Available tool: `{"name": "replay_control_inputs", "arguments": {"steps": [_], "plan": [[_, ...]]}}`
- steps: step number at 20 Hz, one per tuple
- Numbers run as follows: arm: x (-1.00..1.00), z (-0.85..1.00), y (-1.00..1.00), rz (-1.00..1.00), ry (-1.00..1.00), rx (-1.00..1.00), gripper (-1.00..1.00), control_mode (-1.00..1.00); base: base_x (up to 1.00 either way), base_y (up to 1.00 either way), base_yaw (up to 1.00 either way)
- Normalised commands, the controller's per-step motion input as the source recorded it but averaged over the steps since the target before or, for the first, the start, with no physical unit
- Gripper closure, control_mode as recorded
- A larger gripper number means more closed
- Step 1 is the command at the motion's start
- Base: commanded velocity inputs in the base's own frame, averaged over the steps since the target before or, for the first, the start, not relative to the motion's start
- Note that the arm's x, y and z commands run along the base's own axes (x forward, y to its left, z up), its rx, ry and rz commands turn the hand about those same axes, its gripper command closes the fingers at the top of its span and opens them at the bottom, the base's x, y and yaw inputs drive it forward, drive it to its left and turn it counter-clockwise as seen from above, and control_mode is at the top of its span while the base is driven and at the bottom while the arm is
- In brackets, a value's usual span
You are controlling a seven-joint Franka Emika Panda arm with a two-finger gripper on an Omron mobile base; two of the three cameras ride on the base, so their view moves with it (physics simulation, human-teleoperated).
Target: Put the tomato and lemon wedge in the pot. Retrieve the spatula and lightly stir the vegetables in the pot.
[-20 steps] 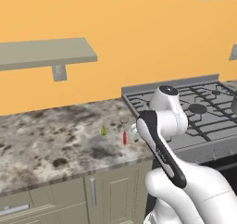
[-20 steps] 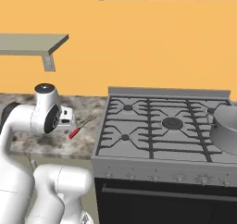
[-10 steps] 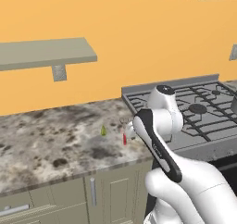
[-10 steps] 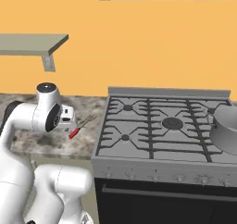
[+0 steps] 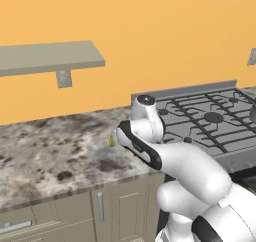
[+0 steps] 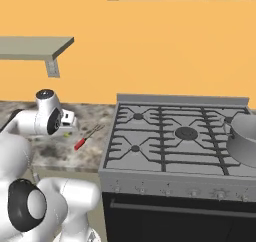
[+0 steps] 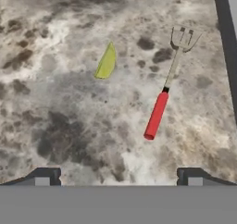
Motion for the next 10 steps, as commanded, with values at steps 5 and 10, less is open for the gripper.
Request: {"name": "replay_control_inputs", "arguments": {"steps": [5, 10], "plan": [[0.59, -0.5, 0.07, -0.07, 0.0, -0.01, -1.0, -1.0, 0.0, 0.0, 0.0], [0.28, -0.29, 0.18, 0.02, 0.0, 0.01, -1.0, -1.0, 0.0, 0.0, 0.0]]}}
